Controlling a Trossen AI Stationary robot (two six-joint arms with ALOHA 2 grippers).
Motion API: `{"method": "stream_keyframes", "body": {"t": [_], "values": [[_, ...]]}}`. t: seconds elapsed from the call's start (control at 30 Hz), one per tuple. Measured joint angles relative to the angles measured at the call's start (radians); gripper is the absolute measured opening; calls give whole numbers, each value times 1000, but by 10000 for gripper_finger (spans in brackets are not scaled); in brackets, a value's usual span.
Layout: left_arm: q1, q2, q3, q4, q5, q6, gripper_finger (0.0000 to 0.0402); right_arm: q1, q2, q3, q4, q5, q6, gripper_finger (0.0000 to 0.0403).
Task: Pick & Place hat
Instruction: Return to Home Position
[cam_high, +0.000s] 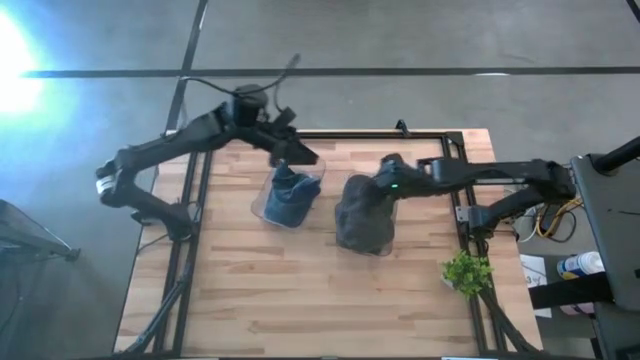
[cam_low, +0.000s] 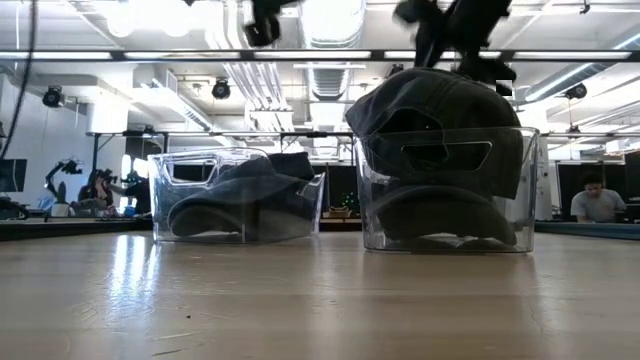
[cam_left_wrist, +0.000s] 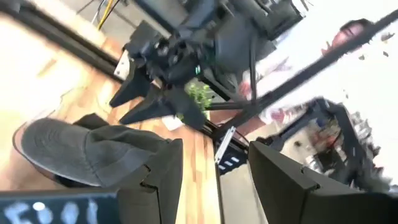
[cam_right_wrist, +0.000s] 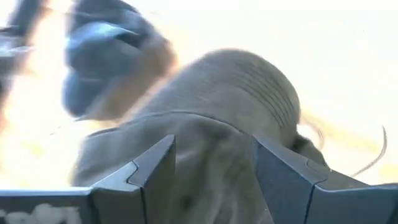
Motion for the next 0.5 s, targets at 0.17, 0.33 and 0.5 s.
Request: {"method": "stream_keyframes", "body": {"t": [0.17, 0.33, 0.5], "values": [[-32, -144, -39, -102, -69, 107, 177, 73, -150, 25, 21, 8, -222, 203], [-93, -310, -152, -145, -277, 103, 177, 171, -312, -11, 16, 58, -346, 203], [-105, -447, -287, -148, -383, -125, 177, 213, -448, -36, -106, 148, -398, 203]]}}
